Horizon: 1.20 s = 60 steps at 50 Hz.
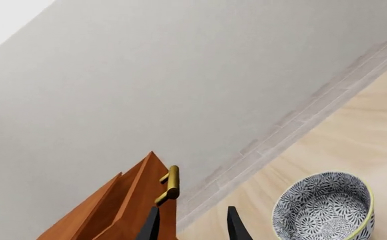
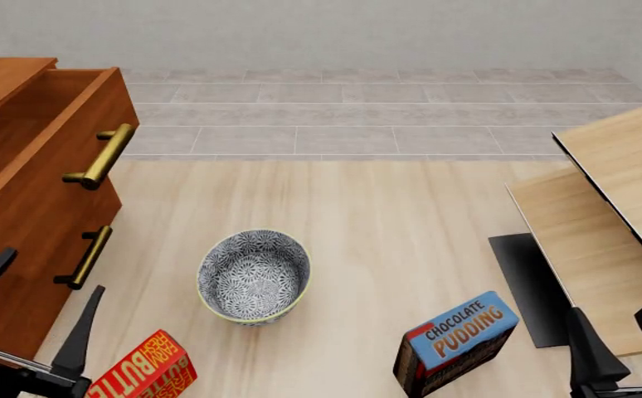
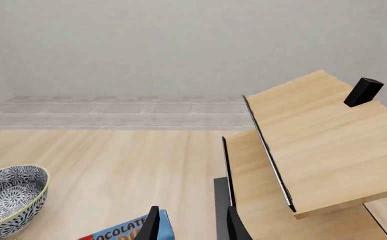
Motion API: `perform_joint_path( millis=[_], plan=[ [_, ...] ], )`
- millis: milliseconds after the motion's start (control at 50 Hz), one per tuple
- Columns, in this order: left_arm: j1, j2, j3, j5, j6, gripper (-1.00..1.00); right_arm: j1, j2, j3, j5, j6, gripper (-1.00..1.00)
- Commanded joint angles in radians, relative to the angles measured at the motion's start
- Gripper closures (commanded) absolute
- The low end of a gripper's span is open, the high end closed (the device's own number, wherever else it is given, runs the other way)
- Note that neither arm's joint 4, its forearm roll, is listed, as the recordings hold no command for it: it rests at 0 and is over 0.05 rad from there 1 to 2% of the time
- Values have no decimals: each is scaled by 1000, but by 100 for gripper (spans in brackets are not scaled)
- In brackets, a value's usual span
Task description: Close the top drawer of the cabinet.
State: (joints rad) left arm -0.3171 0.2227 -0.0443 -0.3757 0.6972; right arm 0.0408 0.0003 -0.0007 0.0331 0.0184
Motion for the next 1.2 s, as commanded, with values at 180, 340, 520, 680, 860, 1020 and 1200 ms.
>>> perform_joint_path(
  millis=[180,340,520,680,860,1020,1200],
  plan=[
    [7,397,6,-417,134,-100,8,0,0,2,-1,-100],
    [29,569,8,-601,194,-100,11,0,1,4,-2,-100],
    [49,672,-8,-706,237,-100,8,0,1,5,-1,-100],
    [85,796,-51,-818,286,-100,9,0,1,7,-1,-100],
    [108,847,-99,-844,356,-100,16,0,0,7,-4,-100],
    [116,860,-121,-844,411,-100,21,0,0,10,-9,-100],
    [122,878,-131,-844,410,-100,21,0,0,11,-11,-100]
  ],
)
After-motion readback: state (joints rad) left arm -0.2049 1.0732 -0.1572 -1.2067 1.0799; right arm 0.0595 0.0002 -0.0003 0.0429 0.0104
